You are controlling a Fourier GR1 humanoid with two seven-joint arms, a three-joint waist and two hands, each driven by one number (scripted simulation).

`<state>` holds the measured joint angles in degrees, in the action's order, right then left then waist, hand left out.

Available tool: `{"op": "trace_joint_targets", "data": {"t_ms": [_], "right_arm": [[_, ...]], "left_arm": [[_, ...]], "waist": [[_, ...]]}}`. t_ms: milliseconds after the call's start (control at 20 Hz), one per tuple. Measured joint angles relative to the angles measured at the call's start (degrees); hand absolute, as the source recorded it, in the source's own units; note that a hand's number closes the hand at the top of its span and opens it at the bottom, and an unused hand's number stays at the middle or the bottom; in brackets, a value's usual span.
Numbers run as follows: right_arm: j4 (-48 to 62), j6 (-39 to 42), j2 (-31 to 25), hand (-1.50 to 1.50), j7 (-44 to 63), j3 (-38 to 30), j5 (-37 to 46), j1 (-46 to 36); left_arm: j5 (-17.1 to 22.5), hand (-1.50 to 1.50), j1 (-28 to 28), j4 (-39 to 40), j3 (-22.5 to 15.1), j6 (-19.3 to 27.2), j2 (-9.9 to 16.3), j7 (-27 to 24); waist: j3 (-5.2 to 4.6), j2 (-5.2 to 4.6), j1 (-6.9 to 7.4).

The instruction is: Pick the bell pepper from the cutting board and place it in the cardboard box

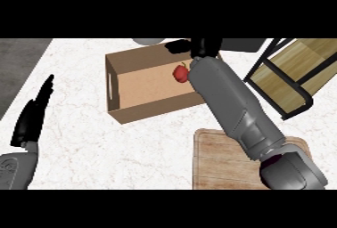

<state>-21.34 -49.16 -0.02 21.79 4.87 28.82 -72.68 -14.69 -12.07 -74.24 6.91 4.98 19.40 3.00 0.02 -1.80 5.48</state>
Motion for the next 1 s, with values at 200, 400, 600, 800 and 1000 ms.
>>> {"op": "trace_joint_targets", "data": {"t_ms": [200, 400, 600, 800, 1000], "right_arm": [[-2.17, -3.57, -0.12, -1.50, -5.72, -2.77, -3.63, 1.04], [-6.46, -3.86, -0.10, -1.50, -11.66, -5.17, -7.78, 4.37], [-12.12, -2.68, -0.94, -1.50, -14.07, -5.81, -9.36, 10.14], [-21.44, -0.83, -3.08, -1.50, -11.73, -4.00, -8.97, 18.00], [-31.48, 4.59, -7.14, -1.50, -10.87, -1.54, -8.22, 24.49]], "left_arm": [[0.49, 0.00, 0.66, 0.07, 1.00, -0.30, 0.57, 0.39], [0.76, 0.00, 2.49, -0.12, 2.14, -0.07, 0.86, 0.29], [1.28, 0.00, 5.22, -0.93, 3.36, -0.21, 1.12, -0.63], [1.20, 0.00, 7.15, -2.13, 3.95, 0.27, 0.85, -0.58], [1.42, 0.00, 7.85, -1.99, 4.98, 0.12, 1.38, -0.66]], "waist": [[0.02, 0.37, -1.01], [0.01, 1.02, -2.80], [0.00, 1.63, -4.48], [-0.02, 2.21, -6.06], [-0.44, 2.42, -6.31]]}}
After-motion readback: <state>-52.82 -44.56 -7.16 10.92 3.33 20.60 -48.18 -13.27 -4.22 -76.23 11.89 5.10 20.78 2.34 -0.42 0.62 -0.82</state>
